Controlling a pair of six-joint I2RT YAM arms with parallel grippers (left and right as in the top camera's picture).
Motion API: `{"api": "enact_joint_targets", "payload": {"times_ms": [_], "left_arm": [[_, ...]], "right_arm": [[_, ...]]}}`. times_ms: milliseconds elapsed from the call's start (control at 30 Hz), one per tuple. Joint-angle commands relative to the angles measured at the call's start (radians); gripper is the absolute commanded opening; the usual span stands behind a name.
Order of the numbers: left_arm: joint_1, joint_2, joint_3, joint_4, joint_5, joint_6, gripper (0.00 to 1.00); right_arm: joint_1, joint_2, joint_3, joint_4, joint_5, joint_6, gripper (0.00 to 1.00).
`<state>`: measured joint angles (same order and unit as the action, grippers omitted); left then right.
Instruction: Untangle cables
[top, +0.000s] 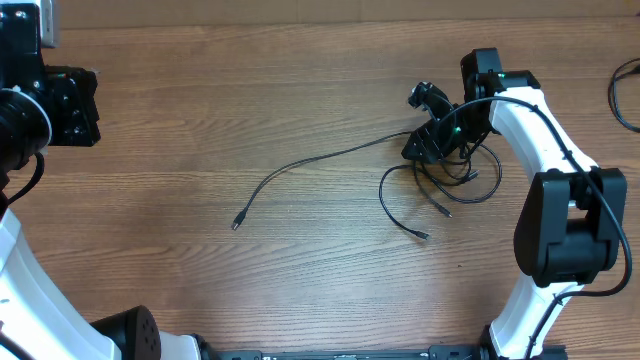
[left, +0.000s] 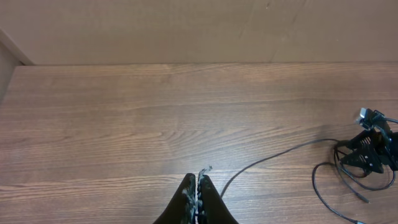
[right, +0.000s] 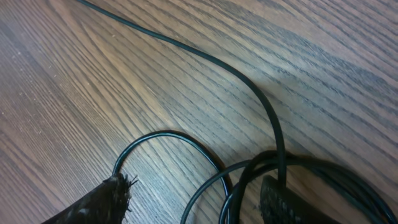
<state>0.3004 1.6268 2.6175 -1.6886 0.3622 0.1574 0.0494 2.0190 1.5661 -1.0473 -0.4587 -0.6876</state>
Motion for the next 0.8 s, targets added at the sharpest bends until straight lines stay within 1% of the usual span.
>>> {"api": "enact_joint_targets", "payload": {"times_ms": [0,133,267,467,767], "left_arm": [[-0.007,-0.018,-0.002,-0.001,-0.006,0.015,0.04],[-0.007,-0.018,-0.003,-0.001,-0.006,0.014,0.04],[-0.007,-0.018,-0.012,-0.001,-0.006,0.014,0.04],[-0.007,-0.018,-0.018,-0.001,-0.006,0.011,0.04],[-0.007,-0.018,-0.018,-0.001,-0.006,0.011,0.04]], "right_arm": [[-0.003,-0.009,0.003,0.006,0.013,0.033,0.66],[-0.003,-0.009,0.029,0.015,0.014,0.053,0.66],[-0.013,-0.009,0.042,0.05,0.059,0.092,0.66],[-0.023,-0.008,0.041,0.084,0.061,0.097,0.66],[-0.021,0.001,-0.02,0.121,0.046,0.116,0.65]]}}
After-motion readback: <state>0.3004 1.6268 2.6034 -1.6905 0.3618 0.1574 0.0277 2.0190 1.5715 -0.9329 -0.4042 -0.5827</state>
